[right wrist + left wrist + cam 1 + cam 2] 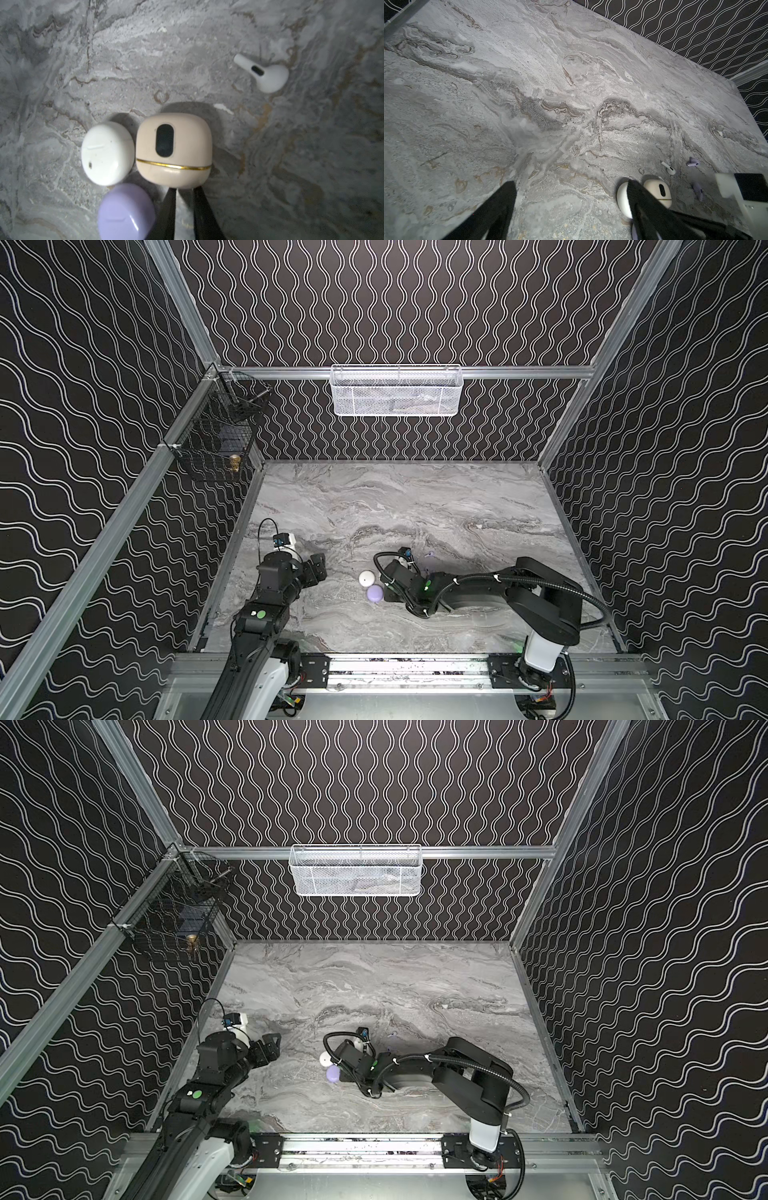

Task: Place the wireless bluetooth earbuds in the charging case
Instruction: 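Lower the right gripper and close it on the cream case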

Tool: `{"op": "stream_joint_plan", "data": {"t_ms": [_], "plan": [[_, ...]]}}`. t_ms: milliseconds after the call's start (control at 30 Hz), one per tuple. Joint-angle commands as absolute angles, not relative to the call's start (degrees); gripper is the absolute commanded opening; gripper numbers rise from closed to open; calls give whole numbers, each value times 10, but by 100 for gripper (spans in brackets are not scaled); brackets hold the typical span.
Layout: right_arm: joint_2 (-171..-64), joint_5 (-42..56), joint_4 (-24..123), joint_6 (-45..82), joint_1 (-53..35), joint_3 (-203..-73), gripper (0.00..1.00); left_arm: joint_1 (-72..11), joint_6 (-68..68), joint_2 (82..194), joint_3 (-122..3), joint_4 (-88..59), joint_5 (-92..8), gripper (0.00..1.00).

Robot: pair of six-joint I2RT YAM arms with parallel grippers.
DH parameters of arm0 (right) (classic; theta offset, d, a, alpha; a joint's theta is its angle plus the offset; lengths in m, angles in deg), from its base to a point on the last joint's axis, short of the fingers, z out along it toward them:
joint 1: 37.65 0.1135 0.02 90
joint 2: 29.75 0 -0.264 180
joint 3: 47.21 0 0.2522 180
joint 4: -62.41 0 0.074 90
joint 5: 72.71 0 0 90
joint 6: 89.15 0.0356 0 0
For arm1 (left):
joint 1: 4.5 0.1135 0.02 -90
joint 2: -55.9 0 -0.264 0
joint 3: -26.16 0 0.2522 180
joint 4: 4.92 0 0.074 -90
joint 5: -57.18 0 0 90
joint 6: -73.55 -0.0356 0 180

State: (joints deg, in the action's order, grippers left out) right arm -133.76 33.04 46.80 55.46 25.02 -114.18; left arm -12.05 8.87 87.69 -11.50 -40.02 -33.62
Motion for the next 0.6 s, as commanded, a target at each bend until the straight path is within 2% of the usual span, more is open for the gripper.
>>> {"op": "stream_joint_plan", "data": {"t_ms": [0, 300, 567], "plan": [[-1344, 317, 393, 542, 233, -1135, 21, -120, 86, 876, -113, -387, -339, 87], [-1364, 291, 397, 507, 195, -1176, 23, -121, 88, 874, -112, -387, -335, 87], [-1429, 295, 364, 476, 186, -1283, 30, -120, 89, 875, -113, -386, -334, 88]]}}
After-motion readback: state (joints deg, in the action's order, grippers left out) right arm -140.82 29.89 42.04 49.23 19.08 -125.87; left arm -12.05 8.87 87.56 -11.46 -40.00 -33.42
